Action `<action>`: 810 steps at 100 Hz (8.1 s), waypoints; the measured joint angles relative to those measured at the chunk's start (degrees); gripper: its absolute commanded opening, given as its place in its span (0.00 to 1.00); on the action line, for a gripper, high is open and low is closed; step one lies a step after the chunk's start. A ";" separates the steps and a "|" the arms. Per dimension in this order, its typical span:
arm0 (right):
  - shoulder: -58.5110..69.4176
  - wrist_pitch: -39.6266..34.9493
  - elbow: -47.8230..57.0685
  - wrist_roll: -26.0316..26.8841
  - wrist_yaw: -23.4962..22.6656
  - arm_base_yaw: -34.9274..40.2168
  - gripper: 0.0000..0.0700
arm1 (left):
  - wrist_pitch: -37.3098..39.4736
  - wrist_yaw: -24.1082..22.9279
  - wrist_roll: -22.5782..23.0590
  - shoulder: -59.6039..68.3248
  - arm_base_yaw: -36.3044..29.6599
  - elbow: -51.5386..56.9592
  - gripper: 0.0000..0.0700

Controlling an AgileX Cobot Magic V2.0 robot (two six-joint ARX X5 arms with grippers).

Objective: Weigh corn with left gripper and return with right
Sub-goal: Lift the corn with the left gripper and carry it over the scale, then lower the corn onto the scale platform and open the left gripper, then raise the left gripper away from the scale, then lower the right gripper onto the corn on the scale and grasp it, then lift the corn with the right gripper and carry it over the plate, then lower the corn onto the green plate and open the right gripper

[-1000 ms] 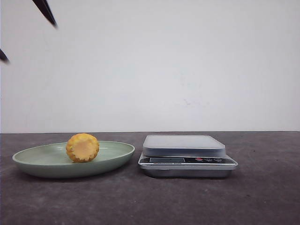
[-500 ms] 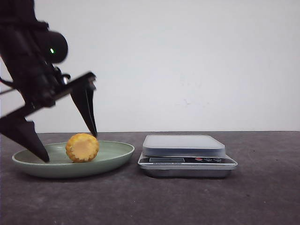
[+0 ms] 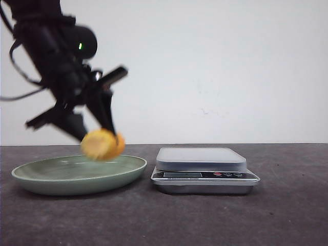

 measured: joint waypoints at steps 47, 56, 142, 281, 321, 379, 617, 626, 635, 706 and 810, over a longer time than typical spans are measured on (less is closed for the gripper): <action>0.00 -0.17 0.00 0.00 0.00 0.48 1.00 | 2.60 0.94 -1.01 -7.67 -3.23 28.94 0.02; 0.00 -0.13 0.00 0.00 0.00 0.85 1.00 | 4.79 -0.79 -1.75 -7.67 -4.85 30.40 0.02; 0.09 -0.63 -3.50 0.00 1.51 1.86 1.00 | -3.02 -4.57 -6.97 21.03 -11.47 30.40 0.02; 0.11 -1.90 -3.65 -1.42 2.99 3.98 1.00 | -20.02 -11.96 -4.24 23.61 -11.54 43.69 1.00; 0.85 -1.99 -3.69 -1.46 4.39 4.00 1.00 | -38.62 -13.81 8.37 23.61 -13.18 78.27 0.00; 0.85 -6.21 -3.74 -0.83 4.26 4.00 1.00 | -38.38 -25.20 11.54 -2.95 -22.73 91.49 0.00; 60.17 37.86 20.46 24.68 12.20 38.05 0.00 | -38.42 -33.09 3.65 -64.67 -22.88 26.43 0.00; 58.53 38.93 23.15 26.14 12.39 39.26 0.00 | -38.40 -33.09 4.35 -64.67 -22.88 26.43 0.00; 58.99 37.29 23.74 27.36 12.39 40.30 0.00 | -38.42 -33.09 5.03 -64.67 -22.88 26.43 0.00; 86.93 31.10 23.06 42.34 11.15 50.77 0.00 | -38.40 -33.09 7.50 -64.67 -22.88 26.43 0.00; 91.73 39.17 22.88 51.58 1.01 49.57 0.73 | -38.40 -33.07 7.41 -64.67 -22.88 26.43 0.00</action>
